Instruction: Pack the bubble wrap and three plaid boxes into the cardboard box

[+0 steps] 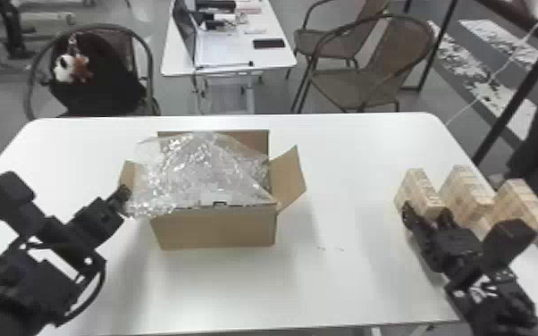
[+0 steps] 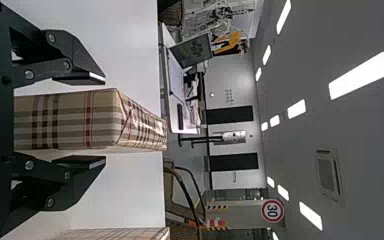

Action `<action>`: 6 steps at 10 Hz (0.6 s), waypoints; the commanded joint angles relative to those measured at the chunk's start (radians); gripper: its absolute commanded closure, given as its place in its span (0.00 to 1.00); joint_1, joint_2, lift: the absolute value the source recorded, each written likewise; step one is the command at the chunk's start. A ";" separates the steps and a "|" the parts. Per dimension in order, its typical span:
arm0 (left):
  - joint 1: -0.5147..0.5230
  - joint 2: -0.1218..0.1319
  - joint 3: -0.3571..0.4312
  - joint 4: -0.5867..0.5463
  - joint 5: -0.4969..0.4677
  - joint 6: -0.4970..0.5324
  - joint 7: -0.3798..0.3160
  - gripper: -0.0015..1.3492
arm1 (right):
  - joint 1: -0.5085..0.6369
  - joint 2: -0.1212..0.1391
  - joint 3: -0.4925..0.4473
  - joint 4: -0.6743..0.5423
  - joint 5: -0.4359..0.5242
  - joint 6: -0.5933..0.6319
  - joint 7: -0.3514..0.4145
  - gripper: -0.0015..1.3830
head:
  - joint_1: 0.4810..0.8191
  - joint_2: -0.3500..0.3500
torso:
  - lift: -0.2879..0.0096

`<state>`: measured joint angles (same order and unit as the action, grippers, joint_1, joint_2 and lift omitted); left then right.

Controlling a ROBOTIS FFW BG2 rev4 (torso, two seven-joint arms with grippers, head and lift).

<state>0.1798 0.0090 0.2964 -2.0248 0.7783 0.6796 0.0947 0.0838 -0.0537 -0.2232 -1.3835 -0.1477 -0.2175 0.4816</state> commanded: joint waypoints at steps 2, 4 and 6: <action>0.001 -0.004 0.003 0.000 -0.004 0.000 -0.003 0.90 | 0.031 0.000 0.015 -0.043 -0.009 0.030 -0.014 0.63 | 0.63 0.50 | 0.47; 0.001 -0.004 0.003 0.000 -0.005 0.000 -0.004 0.90 | 0.067 0.000 0.024 -0.098 -0.049 0.035 -0.027 0.63 | 0.63 0.50 | 0.47; 0.001 -0.006 0.006 0.000 -0.005 0.000 -0.006 0.90 | 0.105 -0.012 0.056 -0.302 -0.085 0.182 -0.031 0.63 | 0.63 0.51 | 0.47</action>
<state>0.1810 0.0033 0.3017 -2.0249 0.7731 0.6796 0.0884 0.1770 -0.0611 -0.1802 -1.6125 -0.2224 -0.0900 0.4512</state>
